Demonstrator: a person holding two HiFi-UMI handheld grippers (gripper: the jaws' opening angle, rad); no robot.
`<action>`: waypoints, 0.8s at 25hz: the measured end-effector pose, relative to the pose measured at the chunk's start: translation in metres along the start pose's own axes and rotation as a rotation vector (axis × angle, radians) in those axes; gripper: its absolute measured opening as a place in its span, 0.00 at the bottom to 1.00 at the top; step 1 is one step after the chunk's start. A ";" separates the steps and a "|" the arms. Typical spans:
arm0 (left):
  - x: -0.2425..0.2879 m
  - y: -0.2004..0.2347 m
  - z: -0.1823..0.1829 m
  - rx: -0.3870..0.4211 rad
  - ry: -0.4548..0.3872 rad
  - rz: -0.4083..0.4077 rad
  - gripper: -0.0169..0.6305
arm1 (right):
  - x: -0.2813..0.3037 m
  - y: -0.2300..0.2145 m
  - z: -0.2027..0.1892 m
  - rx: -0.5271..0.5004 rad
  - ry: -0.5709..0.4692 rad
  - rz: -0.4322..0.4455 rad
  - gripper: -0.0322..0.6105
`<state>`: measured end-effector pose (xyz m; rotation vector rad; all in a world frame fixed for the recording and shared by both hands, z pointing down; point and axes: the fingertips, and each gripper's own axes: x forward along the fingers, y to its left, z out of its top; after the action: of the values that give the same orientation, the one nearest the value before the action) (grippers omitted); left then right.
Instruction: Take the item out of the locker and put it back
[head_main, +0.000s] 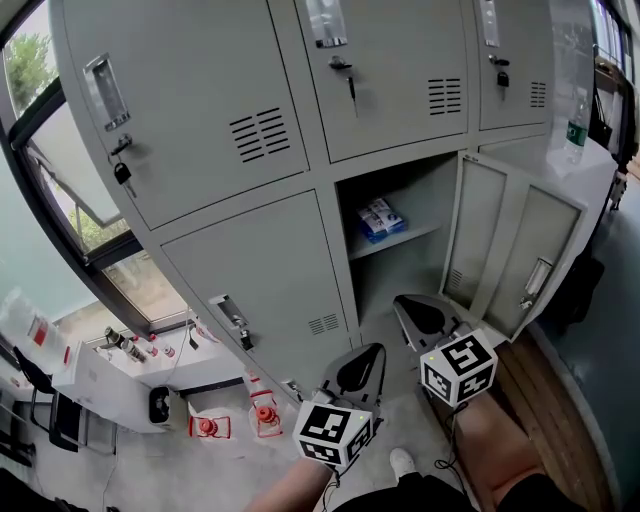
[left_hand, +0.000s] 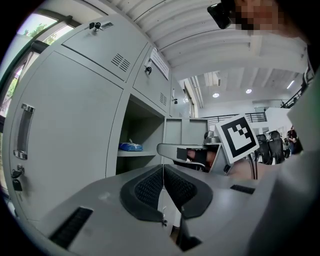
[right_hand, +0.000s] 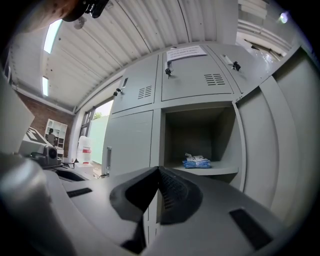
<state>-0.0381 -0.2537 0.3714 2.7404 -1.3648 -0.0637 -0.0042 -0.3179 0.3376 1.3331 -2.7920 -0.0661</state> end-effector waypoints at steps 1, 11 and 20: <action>0.005 0.001 0.000 0.000 0.000 0.001 0.05 | 0.003 -0.005 0.000 0.001 0.000 -0.001 0.13; 0.046 0.020 0.001 0.001 -0.005 0.018 0.05 | 0.045 -0.046 0.004 -0.029 -0.001 0.003 0.14; 0.071 0.037 0.001 0.008 0.004 0.035 0.05 | 0.092 -0.070 0.008 -0.137 0.036 0.020 0.32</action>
<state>-0.0246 -0.3329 0.3731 2.7204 -1.4150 -0.0503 -0.0085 -0.4336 0.3281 1.2623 -2.7149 -0.2254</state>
